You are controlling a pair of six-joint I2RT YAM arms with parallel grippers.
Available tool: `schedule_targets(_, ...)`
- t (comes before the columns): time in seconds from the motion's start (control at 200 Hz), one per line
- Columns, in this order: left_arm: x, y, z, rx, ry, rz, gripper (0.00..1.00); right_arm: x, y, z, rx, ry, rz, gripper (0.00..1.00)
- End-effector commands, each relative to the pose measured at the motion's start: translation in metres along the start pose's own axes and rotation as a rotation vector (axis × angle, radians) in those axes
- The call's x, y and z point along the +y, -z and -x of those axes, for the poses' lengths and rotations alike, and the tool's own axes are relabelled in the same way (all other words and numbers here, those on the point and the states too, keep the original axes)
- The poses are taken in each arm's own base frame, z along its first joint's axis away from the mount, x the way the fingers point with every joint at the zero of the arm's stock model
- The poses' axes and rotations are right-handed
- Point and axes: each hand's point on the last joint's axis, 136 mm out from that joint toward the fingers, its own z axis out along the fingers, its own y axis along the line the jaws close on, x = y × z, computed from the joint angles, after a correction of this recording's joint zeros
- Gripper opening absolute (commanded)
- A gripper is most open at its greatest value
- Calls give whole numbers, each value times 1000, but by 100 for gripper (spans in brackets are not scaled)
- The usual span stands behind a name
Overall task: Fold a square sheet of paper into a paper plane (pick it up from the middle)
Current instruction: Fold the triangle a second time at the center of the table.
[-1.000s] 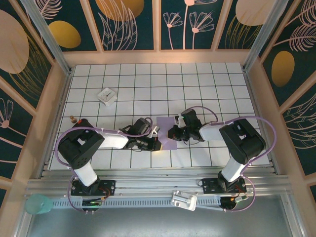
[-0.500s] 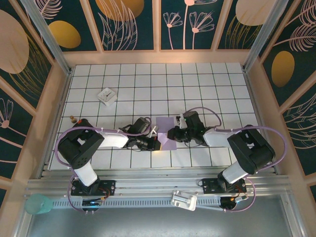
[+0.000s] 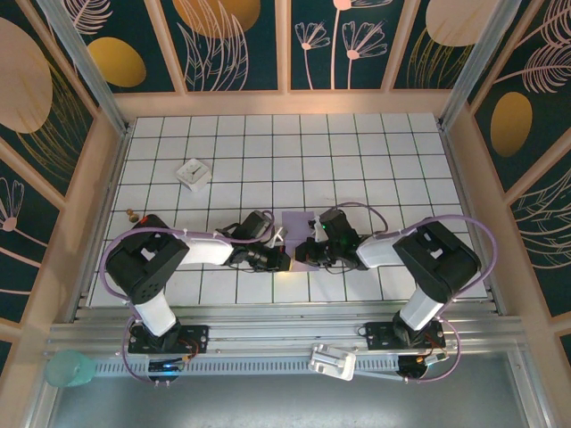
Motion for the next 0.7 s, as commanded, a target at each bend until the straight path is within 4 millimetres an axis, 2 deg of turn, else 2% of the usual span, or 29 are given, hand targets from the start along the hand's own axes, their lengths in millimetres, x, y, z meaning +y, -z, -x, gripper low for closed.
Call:
schedule_targets(0.0, 61, -5, -47, 150, 108, 208, 0, -7, -2, 9, -17, -7, -30, 3)
schedule_targets(0.295, 86, -4, -63, 184, 88, 293, 0, -44, 5, 22, -28, -63, -141, 0)
schedule_targets(0.465, 93, -4, -68, 196, 84, 311, 0, -57, 12, 32, -48, -88, -177, 0)
schedule_targets(0.53, 95, -4, -69, 198, 85, 315, 0, -60, 12, 30, -40, -85, -194, 0)
schedule_targets(0.555, 95, -5, -70, 199, 85, 316, 0, -68, 17, 37, -61, -109, -205, 0)
schedule_targets(0.696, 96, -4, -70, 197, 85, 318, 0, -83, 26, 46, -85, -138, -232, 0)
